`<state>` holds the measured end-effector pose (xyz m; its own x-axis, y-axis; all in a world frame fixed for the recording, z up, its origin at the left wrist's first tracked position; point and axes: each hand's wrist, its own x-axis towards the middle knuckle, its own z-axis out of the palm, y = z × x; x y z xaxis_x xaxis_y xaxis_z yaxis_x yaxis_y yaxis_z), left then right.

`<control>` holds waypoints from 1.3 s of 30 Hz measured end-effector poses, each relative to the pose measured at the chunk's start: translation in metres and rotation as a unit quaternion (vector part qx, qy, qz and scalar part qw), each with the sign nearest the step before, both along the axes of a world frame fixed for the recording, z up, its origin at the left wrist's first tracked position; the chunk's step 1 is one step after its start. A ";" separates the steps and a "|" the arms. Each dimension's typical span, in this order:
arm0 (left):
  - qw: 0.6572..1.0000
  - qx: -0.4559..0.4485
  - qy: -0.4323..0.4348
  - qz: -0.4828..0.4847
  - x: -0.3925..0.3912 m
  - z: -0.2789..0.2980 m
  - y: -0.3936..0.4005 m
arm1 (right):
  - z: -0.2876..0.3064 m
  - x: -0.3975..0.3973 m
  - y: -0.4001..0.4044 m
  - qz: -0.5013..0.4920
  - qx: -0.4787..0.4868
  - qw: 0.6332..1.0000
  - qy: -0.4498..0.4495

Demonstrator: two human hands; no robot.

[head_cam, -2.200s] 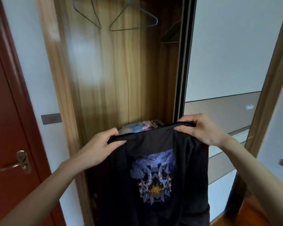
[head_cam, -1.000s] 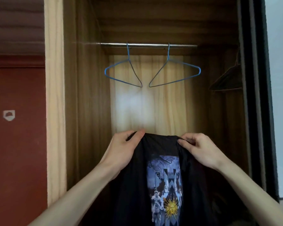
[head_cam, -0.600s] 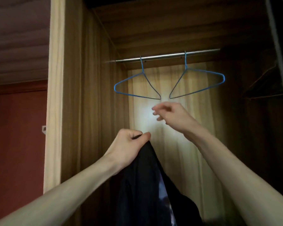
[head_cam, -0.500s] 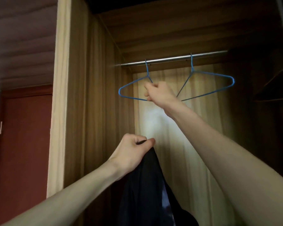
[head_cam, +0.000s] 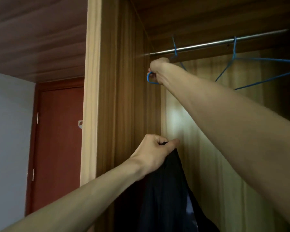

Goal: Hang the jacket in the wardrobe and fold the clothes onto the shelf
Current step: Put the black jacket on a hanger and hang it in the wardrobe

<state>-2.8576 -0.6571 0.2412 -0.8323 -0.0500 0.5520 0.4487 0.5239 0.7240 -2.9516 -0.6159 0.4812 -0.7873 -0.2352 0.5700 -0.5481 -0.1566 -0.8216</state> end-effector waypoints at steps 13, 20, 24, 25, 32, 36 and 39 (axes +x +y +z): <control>0.997 0.046 -0.056 0.028 0.003 -0.034 0.017 | -0.159 0.027 0.083 -0.012 -0.118 0.992 0.034; 0.995 -0.004 -0.103 0.018 0.017 -0.053 0.028 | -0.216 0.056 0.161 -0.015 -0.097 0.994 0.037; 0.993 0.015 -0.113 0.029 0.031 -0.064 0.026 | -0.245 0.086 0.207 0.004 -0.101 0.995 0.013; 0.993 0.023 -0.108 0.038 0.034 -0.067 0.026 | -0.255 0.096 0.216 0.024 -0.097 0.995 0.007; 0.991 0.092 -0.093 0.038 0.062 -0.084 0.022 | -0.322 0.173 0.272 0.095 0.006 0.990 -0.103; 0.990 0.093 -0.106 0.010 0.077 -0.092 0.014 | -0.350 0.216 0.294 0.051 0.080 0.981 -0.167; 0.990 0.091 -0.106 -0.023 0.088 -0.097 0.014 | -0.363 0.248 0.307 0.011 0.148 0.971 -0.186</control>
